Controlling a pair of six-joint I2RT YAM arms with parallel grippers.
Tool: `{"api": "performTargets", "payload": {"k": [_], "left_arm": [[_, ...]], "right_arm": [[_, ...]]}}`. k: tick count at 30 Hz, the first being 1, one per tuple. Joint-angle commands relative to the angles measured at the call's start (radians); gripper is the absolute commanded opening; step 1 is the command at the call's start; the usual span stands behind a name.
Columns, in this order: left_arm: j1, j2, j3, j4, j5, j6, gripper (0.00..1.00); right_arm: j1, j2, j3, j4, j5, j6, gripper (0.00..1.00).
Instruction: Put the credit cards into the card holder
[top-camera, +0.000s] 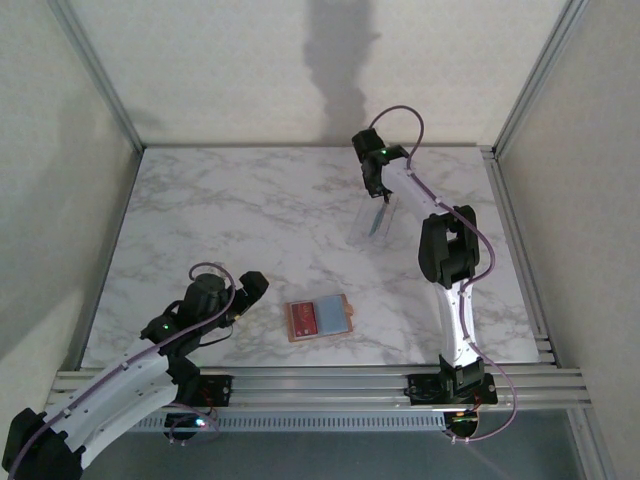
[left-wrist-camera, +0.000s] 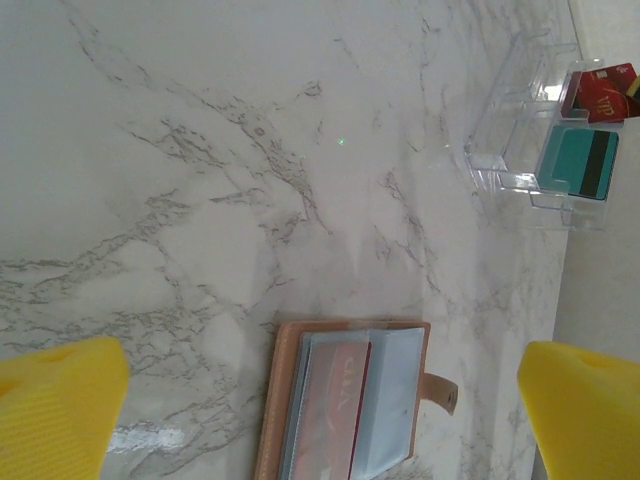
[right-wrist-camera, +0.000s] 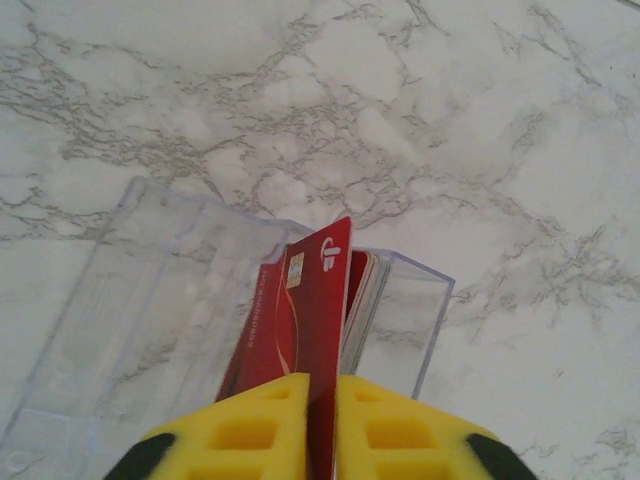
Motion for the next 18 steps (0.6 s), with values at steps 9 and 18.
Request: {"api": "performTargets", "payload": {"k": [9, 18], "left_arm": [[-0.007, -0.002, -0.002, -0.019, -0.003, 0.0, 1.0], [-0.007, 0.004, 0.043, 0.003, 0.014, 0.026, 1.0]], "right_arm": [[0.003, 0.022, 0.039, -0.065, -0.032, 0.034, 0.03], [0.01, -0.04, 0.003, -0.038, -0.074, 0.075, 0.02]]}}
